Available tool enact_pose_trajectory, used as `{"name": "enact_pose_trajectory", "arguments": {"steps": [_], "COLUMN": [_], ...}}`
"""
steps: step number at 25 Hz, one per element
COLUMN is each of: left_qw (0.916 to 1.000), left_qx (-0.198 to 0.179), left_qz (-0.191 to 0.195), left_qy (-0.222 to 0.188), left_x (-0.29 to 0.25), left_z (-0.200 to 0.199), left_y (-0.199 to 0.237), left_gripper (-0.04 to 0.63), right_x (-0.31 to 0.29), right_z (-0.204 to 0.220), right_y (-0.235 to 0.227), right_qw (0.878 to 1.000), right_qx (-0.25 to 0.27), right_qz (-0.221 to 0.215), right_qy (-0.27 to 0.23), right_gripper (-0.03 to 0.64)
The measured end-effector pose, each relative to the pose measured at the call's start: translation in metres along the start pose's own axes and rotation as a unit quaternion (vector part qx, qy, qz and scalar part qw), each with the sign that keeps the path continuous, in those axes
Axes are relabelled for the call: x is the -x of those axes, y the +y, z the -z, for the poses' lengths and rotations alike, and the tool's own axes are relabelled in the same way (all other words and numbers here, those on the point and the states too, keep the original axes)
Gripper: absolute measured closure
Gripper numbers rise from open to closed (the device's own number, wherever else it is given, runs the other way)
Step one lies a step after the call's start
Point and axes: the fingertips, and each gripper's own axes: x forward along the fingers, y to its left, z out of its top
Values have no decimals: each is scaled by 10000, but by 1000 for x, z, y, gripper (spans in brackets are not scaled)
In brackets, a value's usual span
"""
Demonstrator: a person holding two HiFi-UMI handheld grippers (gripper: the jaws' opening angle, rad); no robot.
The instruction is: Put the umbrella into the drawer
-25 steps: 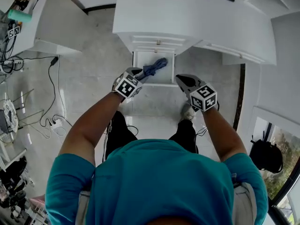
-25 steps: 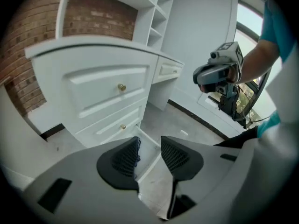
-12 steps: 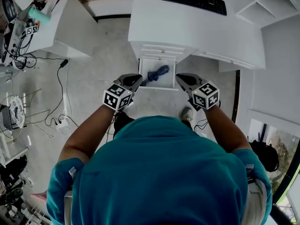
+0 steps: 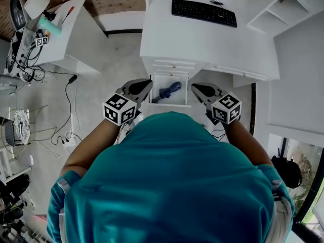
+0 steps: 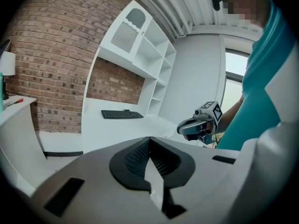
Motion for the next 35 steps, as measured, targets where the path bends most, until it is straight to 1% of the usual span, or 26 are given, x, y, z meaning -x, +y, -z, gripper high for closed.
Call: {"name": "enact_pose_trajectory", "arguments": {"steps": [3,7,10,16,21,25,31,35], "left_qw": [9999,9994,9988,9985,9974,9963,9973,9975], "left_qx": [-29,-41,-25,-141,-15,38,26,1], "left_qz": [15,-106,-123,-73,-232,-227,-119,-136], "left_qy": [-123,-338,-474,-527,-689,-831,-721,-688], "left_x": [3,7,6,3,4,4,2,3], "left_z": [-13,-24,-29,-33,-32,-32,-20,-17], "left_y": [-6,-10,-14,-20,-17,-22,-33,-36], "left_gripper": [580,580,580,580,580,580,580,580], "right_x": [11,23,31,38,44,47,43,42], "right_z": [-10,-17,-25,-37,-33,-32,-31,-23], "right_y": [-6,-16,-23,-19,-10,-8,-7,-5], "right_qw": [9998,9996,9991,9980,9977,9976,9973,9979], "right_qx": [-50,-23,9,116,167,201,167,101], "right_qz": [63,112,166,210,224,229,233,210], "right_qy": [-175,-272,-392,-583,-616,-625,-669,-610], "right_gripper": [594,594,594,594,594,594,594,594]}}
